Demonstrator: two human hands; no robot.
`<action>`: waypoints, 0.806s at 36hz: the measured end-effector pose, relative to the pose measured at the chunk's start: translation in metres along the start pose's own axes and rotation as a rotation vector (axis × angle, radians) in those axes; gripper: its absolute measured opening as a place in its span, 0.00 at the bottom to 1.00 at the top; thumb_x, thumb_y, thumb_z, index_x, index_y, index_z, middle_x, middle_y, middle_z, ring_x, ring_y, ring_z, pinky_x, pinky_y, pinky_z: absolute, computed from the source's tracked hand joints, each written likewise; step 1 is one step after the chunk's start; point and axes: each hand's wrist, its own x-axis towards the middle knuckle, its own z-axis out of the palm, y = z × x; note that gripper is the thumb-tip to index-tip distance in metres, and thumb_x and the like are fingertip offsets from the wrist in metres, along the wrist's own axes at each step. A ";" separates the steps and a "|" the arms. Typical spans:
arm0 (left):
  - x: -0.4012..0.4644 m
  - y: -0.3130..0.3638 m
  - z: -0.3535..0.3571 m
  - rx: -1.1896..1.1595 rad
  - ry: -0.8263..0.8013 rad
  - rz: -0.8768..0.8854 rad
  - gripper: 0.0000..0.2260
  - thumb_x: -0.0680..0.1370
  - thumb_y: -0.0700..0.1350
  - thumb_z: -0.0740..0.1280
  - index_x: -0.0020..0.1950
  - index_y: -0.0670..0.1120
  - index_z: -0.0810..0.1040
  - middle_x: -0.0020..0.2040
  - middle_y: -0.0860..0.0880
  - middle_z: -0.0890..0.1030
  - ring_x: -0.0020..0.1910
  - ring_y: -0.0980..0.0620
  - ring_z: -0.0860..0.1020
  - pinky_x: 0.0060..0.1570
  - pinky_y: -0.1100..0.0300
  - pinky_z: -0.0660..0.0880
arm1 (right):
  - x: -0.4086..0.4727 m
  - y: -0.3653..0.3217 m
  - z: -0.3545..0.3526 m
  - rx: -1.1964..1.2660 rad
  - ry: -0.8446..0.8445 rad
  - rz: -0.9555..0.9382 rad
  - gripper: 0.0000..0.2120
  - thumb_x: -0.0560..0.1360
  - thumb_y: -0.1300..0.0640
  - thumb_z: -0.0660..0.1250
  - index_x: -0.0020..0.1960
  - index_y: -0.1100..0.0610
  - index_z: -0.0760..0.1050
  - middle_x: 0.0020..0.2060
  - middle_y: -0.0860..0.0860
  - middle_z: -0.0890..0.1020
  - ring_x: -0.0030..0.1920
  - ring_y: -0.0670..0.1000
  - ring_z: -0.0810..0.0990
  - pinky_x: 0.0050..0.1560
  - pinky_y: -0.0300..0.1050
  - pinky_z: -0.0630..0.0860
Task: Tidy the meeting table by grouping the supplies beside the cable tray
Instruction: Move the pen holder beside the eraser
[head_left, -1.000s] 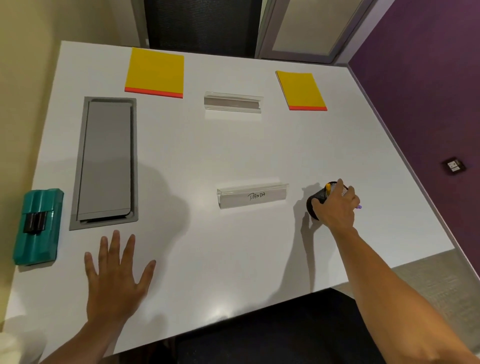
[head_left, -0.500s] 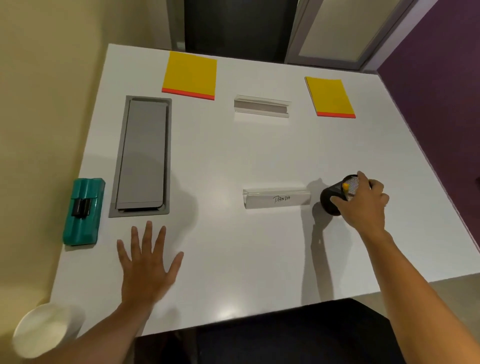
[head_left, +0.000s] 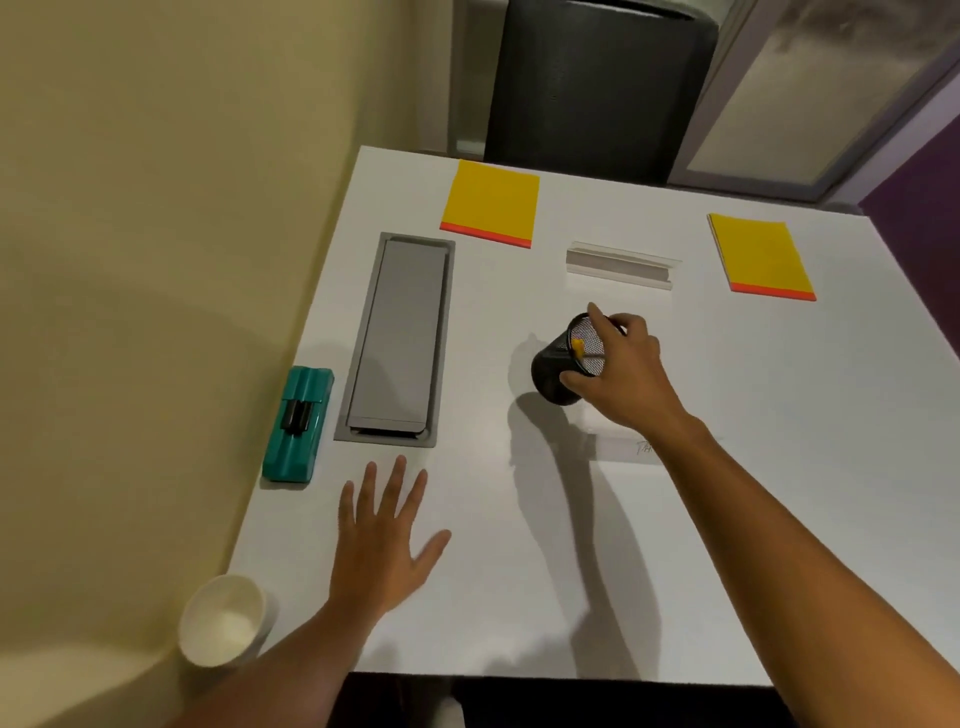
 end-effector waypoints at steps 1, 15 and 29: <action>0.000 0.001 0.001 -0.003 0.000 -0.006 0.41 0.73 0.75 0.55 0.81 0.55 0.54 0.82 0.49 0.50 0.81 0.41 0.48 0.77 0.38 0.44 | 0.005 -0.008 0.004 -0.001 -0.019 -0.033 0.44 0.72 0.50 0.75 0.81 0.48 0.55 0.74 0.54 0.61 0.73 0.61 0.60 0.68 0.55 0.69; 0.002 0.002 -0.003 0.042 0.025 -0.076 0.44 0.72 0.77 0.51 0.80 0.49 0.58 0.82 0.45 0.53 0.80 0.38 0.53 0.73 0.32 0.54 | 0.062 -0.094 0.073 -0.070 -0.221 -0.279 0.44 0.72 0.53 0.77 0.81 0.46 0.57 0.74 0.56 0.60 0.74 0.60 0.59 0.68 0.56 0.72; 0.006 -0.002 0.009 -0.044 0.033 -0.082 0.46 0.70 0.78 0.54 0.81 0.53 0.54 0.82 0.48 0.51 0.81 0.40 0.50 0.74 0.32 0.48 | 0.047 -0.137 0.120 -0.260 -0.381 -0.639 0.46 0.71 0.50 0.77 0.81 0.45 0.55 0.76 0.55 0.59 0.74 0.61 0.60 0.62 0.57 0.78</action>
